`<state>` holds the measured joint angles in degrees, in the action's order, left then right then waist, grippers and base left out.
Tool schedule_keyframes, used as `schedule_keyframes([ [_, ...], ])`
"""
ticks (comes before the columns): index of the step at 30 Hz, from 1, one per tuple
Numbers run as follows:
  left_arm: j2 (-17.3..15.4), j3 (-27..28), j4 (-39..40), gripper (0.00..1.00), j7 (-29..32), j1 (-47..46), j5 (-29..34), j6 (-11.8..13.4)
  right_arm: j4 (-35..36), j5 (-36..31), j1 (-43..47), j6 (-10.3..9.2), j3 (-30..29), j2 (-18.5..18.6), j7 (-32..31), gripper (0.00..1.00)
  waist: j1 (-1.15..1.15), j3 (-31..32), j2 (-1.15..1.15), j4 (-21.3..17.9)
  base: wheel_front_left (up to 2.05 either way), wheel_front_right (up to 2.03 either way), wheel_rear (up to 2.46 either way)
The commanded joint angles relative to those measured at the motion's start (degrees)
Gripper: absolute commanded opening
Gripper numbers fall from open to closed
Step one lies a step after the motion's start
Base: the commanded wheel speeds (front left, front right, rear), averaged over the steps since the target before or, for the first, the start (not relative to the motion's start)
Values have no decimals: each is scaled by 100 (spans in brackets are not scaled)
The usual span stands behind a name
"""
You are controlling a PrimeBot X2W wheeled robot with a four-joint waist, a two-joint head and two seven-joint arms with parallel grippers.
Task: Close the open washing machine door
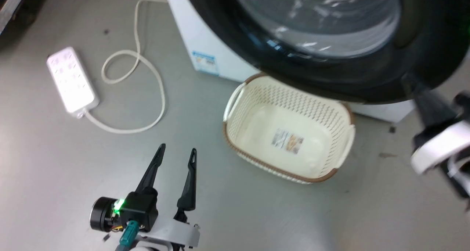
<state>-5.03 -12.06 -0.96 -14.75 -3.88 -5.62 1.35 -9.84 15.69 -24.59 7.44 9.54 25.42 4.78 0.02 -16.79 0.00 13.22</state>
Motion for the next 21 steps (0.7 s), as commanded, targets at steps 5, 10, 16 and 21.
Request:
schedule_keyframes([
  [5,69,7,51,100,-25,-221,56,-33,-405,284,-754,5,31,404,-150,0,-2,-428,0,297,0,0,0],
  [10,117,-14,78,100,-25,-327,75,-39,-705,407,-1337,5,-52,638,-227,0,-2,-631,0,364,0,0,0],
  [16,162,-73,99,100,-25,-432,82,-29,-1116,399,-1937,5,-298,829,-319,0,-2,-823,0,431,0,0,0],
  [21,185,-115,95,100,-25,-492,73,-12,-1596,187,-2372,5,-718,775,-488,0,-2,-925,0,463,0,0,0],
])
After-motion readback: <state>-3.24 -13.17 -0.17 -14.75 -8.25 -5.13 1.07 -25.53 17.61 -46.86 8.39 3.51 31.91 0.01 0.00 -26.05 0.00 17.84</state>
